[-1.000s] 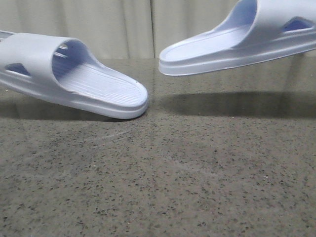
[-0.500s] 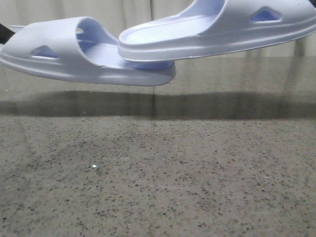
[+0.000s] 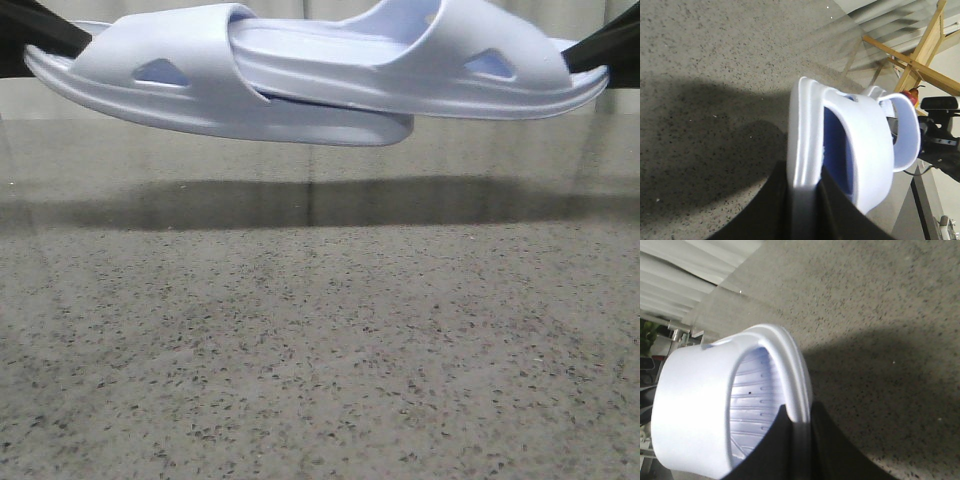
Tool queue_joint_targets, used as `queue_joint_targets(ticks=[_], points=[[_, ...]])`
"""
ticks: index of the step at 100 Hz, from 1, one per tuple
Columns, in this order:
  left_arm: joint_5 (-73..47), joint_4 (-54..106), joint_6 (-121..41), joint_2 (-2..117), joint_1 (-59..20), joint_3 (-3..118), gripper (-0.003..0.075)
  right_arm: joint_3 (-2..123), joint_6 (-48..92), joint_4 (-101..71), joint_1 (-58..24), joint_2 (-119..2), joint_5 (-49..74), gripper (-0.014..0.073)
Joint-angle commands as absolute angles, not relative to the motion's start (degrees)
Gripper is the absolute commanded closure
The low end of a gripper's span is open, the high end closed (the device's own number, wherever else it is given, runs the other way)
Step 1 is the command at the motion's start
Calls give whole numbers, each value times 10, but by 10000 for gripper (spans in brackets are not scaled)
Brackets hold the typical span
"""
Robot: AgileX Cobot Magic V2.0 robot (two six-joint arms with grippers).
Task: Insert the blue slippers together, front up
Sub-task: 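Slide the right gripper's slipper into the left gripper's slipper, then lower the nested slippers onto the table and open both grippers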
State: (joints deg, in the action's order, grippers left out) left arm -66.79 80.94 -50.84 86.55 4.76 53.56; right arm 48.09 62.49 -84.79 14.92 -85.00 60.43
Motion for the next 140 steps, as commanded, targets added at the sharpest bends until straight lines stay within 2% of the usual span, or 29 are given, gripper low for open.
queue_joint_targets(ticks=[1,37,54,61,74,80,89,106,131,138,140], points=[[-726,867,-511,843,34,548,705,494,660,-910,124,-856,633,700],[-726,899,-526,848,-5,548,705,571,685,-946,-1,-950,641,700],[-726,908,-527,851,-5,548,705,603,685,-949,-26,-971,645,680],[-726,906,-527,851,-5,548,705,603,685,-948,-26,-971,649,596],[-726,901,-528,851,8,548,705,603,685,-940,0,-971,676,319],[-726,894,-528,851,19,548,705,603,685,-935,20,-969,703,262],[-723,875,-528,851,38,548,705,602,675,-931,57,-966,752,265],[-697,838,-526,851,65,546,705,602,653,-877,123,-931,751,265],[-632,831,-529,852,51,530,705,602,620,-834,213,-866,751,265],[-604,831,-536,852,41,520,705,602,617,-831,222,-851,751,302],[-597,831,-539,852,38,517,705,602,616,-831,222,-846,751,339]])
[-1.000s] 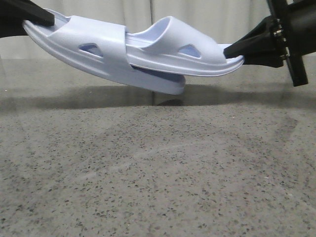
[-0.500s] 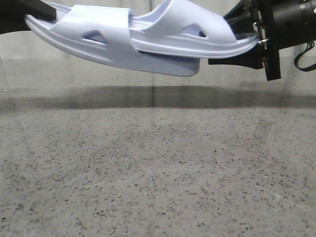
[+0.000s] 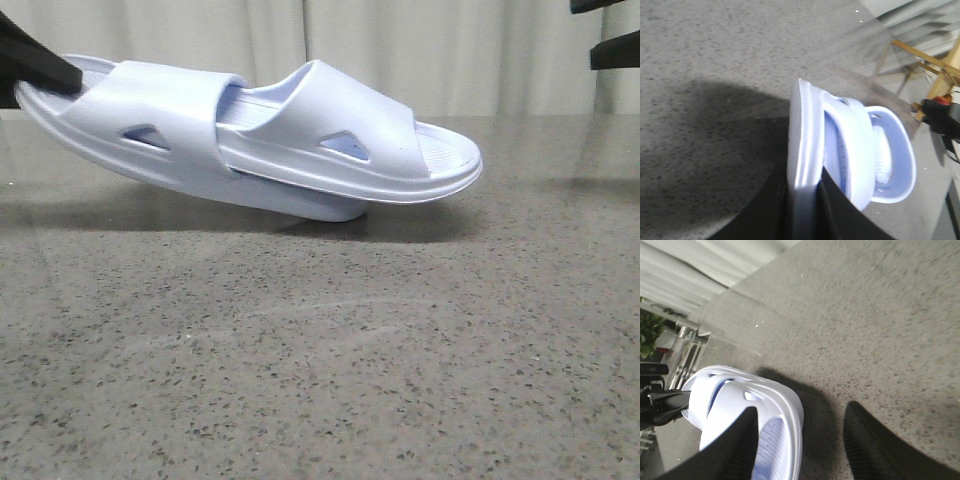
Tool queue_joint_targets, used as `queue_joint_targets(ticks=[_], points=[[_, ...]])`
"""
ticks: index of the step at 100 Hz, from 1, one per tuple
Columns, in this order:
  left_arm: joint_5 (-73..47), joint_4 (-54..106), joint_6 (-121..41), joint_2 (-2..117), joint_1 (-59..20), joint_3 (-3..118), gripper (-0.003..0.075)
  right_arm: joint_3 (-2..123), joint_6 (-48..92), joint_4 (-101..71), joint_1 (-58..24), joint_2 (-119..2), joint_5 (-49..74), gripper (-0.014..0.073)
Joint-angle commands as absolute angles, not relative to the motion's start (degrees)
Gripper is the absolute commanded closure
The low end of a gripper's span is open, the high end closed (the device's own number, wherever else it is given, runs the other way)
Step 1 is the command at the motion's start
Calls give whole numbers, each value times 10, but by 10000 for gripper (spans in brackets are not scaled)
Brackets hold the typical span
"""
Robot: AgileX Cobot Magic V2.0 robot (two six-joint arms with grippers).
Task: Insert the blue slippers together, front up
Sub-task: 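Lower the nested slippers onto the table and open both grippers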
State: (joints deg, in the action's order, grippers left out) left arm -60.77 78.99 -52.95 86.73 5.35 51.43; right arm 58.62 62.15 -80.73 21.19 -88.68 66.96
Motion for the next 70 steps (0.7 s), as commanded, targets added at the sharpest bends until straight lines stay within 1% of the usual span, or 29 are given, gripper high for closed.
queue_joint_targets(ticks=[1,4,5,9,11,16,17,18,30,37,49,56,66,70], points=[[-596,831,-540,853,38,518,705,602,616,-831,222,-843,751,350],[-589,833,-543,855,34,515,705,602,616,-831,222,-839,751,417],[-586,834,-543,855,32,514,705,602,616,-831,222,-837,751,417],[-577,836,-543,857,25,514,705,602,616,-829,222,-831,751,529],[-573,837,-543,858,23,514,705,602,616,-830,222,-829,751,561],[-561,839,-547,863,17,514,704,602,616,-828,222,-822,751,679],[-559,839,-550,863,17,514,704,602,616,-828,222,-821,751,679],[-557,839,-552,864,17,514,704,602,616,-827,222,-821,751,704],[-527,839,-587,875,14,514,699,602,616,-826,222,-814,751,701],[-514,841,-613,879,13,514,661,602,616,-826,222,-814,751,701],[-493,842,-655,880,13,514,546,602,614,-826,222,-814,751,701],[-489,846,-683,880,13,514,459,602,614,-826,222,-814,751,701],[-479,845,-694,880,13,514,309,602,610,-828,222,-814,751,701],[-479,845,-694,880,15,514,273,602,610,-826,222,-814,751,701]])
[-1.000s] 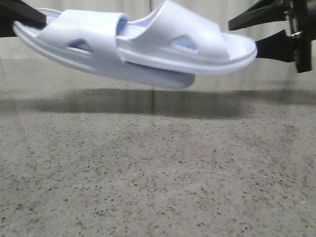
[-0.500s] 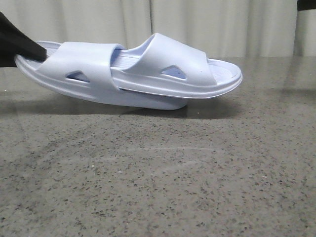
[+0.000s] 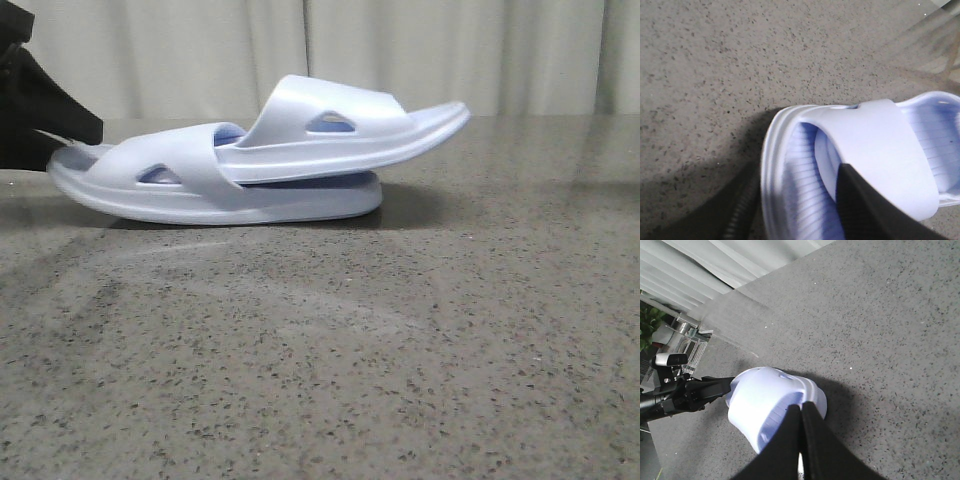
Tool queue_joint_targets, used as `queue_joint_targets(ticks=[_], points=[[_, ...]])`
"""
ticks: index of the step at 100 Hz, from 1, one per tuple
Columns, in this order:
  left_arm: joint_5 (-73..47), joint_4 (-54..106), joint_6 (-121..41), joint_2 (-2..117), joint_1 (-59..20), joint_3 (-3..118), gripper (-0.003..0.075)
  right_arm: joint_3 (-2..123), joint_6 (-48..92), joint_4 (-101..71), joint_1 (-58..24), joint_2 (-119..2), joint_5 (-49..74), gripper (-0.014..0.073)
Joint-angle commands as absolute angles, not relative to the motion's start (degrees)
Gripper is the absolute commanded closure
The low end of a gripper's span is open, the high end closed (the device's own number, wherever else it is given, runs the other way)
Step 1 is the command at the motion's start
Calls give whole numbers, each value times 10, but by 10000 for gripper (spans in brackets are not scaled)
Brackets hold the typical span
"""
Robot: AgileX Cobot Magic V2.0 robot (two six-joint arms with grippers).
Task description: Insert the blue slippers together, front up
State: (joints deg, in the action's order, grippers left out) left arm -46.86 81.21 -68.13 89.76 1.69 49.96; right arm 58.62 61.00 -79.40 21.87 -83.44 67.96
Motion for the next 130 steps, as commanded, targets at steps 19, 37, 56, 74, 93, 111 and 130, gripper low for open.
queue_joint_targets(ticks=[19,37,56,74,93,111,130], points=[[-531,835,-694,880,37,524,255,602,610,-801,222,-814,751,700],[-629,828,-694,865,77,570,386,602,610,-798,222,-814,741,697],[-604,828,-750,792,89,589,705,600,610,-786,220,-803,705,680],[-467,789,-751,704,62,589,705,567,610,-774,190,-750,600,680],[-278,731,-751,637,-17,566,705,510,610,-701,75,-664,406,680],[-194,693,-751,602,-89,513,705,442,610,-680,-49,-573,213,680],[-140,702,-752,540,-112,426,705,363,610,-653,-123,-479,122,670]])
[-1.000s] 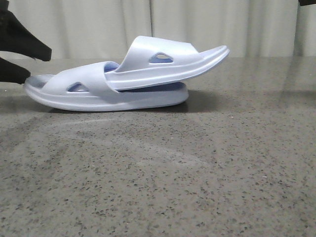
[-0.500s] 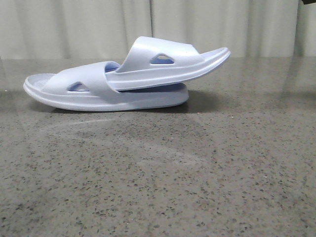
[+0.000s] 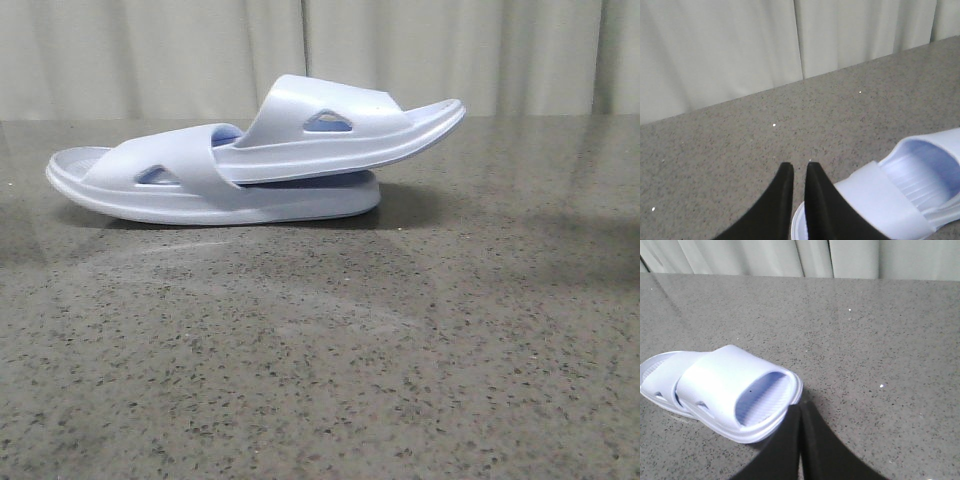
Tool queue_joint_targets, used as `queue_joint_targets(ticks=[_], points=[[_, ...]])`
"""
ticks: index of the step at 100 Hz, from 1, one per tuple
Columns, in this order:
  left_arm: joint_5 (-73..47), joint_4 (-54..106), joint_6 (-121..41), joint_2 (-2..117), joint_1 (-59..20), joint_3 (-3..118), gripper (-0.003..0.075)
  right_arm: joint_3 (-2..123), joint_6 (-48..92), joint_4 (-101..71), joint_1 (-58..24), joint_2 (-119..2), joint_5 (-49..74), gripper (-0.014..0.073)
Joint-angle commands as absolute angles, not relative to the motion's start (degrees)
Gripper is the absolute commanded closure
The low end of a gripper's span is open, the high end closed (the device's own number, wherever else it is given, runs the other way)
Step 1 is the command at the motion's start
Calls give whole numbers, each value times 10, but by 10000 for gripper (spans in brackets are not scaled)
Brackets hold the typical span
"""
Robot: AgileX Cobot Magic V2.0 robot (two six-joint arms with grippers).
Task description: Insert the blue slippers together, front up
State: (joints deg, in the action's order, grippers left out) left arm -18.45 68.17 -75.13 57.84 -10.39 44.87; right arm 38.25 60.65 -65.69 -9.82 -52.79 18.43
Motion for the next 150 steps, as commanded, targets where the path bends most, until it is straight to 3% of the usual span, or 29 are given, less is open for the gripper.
queue_joint_targets(ticks=[1,32,73,96,150], points=[[-138,705,-752,538,-112,423,705,360,610,-653,-127,-475,118,670],[-148,881,-854,372,-112,280,705,253,577,-662,-136,-355,161,670],[-151,977,-854,185,-112,106,705,123,515,-664,-136,-266,170,670],[-149,983,-854,175,-112,101,705,63,511,-694,-136,-254,158,672],[-151,987,-854,175,-112,101,705,64,511,-698,-136,-254,161,672]])
